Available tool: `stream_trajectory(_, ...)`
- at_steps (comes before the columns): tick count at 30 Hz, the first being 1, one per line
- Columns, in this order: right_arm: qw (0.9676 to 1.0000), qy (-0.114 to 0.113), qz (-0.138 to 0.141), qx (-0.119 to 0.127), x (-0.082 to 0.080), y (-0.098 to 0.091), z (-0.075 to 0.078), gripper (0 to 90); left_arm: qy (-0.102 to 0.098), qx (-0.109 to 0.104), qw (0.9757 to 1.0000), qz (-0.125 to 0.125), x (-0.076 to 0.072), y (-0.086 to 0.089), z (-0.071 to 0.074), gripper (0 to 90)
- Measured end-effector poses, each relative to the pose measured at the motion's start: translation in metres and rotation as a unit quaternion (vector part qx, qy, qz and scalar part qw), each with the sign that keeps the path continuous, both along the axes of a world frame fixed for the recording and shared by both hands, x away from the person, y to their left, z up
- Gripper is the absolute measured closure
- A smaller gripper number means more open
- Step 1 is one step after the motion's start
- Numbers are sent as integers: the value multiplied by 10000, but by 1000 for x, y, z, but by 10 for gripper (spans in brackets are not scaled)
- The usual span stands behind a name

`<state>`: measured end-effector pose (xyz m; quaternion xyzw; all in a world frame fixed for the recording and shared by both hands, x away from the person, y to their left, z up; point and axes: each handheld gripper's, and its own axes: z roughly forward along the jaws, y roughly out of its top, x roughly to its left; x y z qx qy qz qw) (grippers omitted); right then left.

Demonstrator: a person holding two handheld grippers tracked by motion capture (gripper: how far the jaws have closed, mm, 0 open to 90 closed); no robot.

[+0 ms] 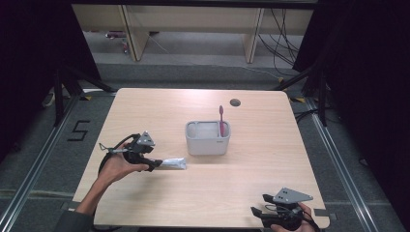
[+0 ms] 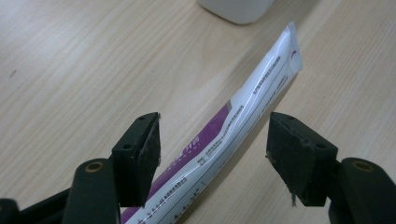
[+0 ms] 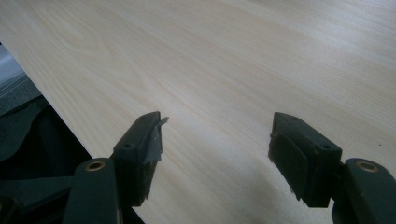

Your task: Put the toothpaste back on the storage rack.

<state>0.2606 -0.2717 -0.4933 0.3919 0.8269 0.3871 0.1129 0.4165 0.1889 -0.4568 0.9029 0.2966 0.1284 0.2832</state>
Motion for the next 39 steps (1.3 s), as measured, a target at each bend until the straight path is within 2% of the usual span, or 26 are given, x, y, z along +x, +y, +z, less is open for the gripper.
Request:
stream_trajectory(1, 10000, 5, 11, 4, 0, 0, 0, 351, -12, 95, 9999, -144, 2, 1, -1, 349)
stream_trajectory(4, 10000, -17, 26, -2, 1, -1, -1, 351, 20, 141, 9997, -185, 3, -1, -4, 353)
stream_trajectory(5, 10000, -19, 24, 5, 0, -1, -1, 351, 77, 291, 9992, -272, 5, -2, -5, 359)
stream_trajectory(6, 10000, 0, 24, 7, 0, 0, 0, 351, 77, 291, 9992, -272, 5, -2, -5, 361)
stream_trajectory(7, 10000, 0, 23, 2, 0, 0, 0, 351, 83, 410, 9985, -357, 6, -4, -7, 363)
stream_trajectory(10, 10000, -4, 25, -17, 0, 0, 0, 351, 90, 528, 9975, -469, 6, -6, -10, 377)
stream_trajectory(12, 10000, -3, 27, -15, 0, 0, 0, 351, 118, 540, 9974, -470, 6, -8, -11, 385)
stream_trajectory(13, 10000, 0, 27, -1, 0, -1, 0, 352, 153, 656, 9964, -523, 7, -9, -13, 408)
stream_trajectory(16, 10000, -1, 34, -8, 0, -1, 0, 353, 113, 683, 9961, -539, 9, -9, -16, 426)
stream_trajectory(19, 10000, 1, 31, -6, 0, -1, 0, 354, 224, 853, 9940, -653, 13, -9, -17, 464)
stream_trajectory(30, 10000, -33, 54, -19, 0, 0, 0, 355, 331, 1047, 9909, -782, 16, -18, -20, 520)
stream_trajectory(34, 10000, 3, 36, -14, 0, -1, 0, 355, 377, 1113, 9901, -772, 17, -19, -19, 568)
stream_trajectory(35, 10000, -16, 36, -20, 0, -1, 0, 355, 464, 1168, 9893, -736, 18, -19, -18, 582)
stream_trajectory(39, 10000, -82, 31, -46, 0, -1, 1, 356, 510, 1142, 9900, -645, 19, -20, -18, 611)
